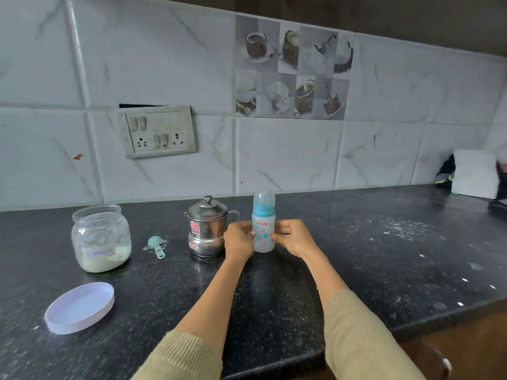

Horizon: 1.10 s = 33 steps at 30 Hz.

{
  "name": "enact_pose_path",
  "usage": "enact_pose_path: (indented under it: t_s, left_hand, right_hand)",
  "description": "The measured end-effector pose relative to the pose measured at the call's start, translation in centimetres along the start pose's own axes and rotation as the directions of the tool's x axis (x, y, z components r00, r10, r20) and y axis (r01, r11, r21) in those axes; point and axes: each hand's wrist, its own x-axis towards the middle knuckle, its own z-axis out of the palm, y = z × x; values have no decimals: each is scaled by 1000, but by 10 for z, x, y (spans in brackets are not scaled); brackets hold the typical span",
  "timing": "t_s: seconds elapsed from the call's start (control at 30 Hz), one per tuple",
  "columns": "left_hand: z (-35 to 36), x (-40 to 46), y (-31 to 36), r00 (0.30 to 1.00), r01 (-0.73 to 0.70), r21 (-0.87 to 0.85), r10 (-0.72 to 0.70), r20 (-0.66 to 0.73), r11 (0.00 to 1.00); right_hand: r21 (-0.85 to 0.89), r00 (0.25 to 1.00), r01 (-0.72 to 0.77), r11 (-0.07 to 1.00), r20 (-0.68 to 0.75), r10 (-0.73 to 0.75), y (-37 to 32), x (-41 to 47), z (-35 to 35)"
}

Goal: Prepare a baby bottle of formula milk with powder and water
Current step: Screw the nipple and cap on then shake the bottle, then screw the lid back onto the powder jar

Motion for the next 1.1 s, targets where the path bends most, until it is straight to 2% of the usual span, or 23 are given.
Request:
enact_pose_path:
  t_s: [0.2, 0.3, 0.43, 0.57, 0.7, 0.83, 0.97, 1.1]
  left_hand:
    - [8, 5, -1, 1000, 3, 15, -3, -28, 1000]
    - [2, -5, 4, 997, -13, 28, 15, -72, 1000]
    - [-21, -30, 13, 992, -91, 55, 95, -77, 994]
    - [-64, -66, 22, 973, -164, 14, 164, -160, 986]
    - [-125, -104, 15, 935, -143, 87, 163, -316, 986]
    - [-184, -133, -17, 904, 37, 245, 72, -421, 969]
    - [-223, -145, -44, 925, 236, 433, -65, -374, 870]
    - [-230, -148, -48, 920, 303, 478, -123, -372, 824]
  right_hand:
    - [12, 1000, -8, 1000, -14, 8, 5, 4, 1]
    - [53, 995, -7, 999, -95, 12, 2, -2, -1]
    - [126, 983, 68, 990, -177, -45, -10, -24, 0]
    - [182, 976, 137, 974, -190, -102, -30, -59, 29]
    - [338, 978, 204, 919, -38, -204, -61, -94, 78]
    - [329, 931, 244, 912, 186, -316, -90, -126, 132]
    - [295, 896, 236, 926, 305, -325, -100, -141, 170]
    - [235, 894, 222, 946, 338, -293, -101, -143, 187]
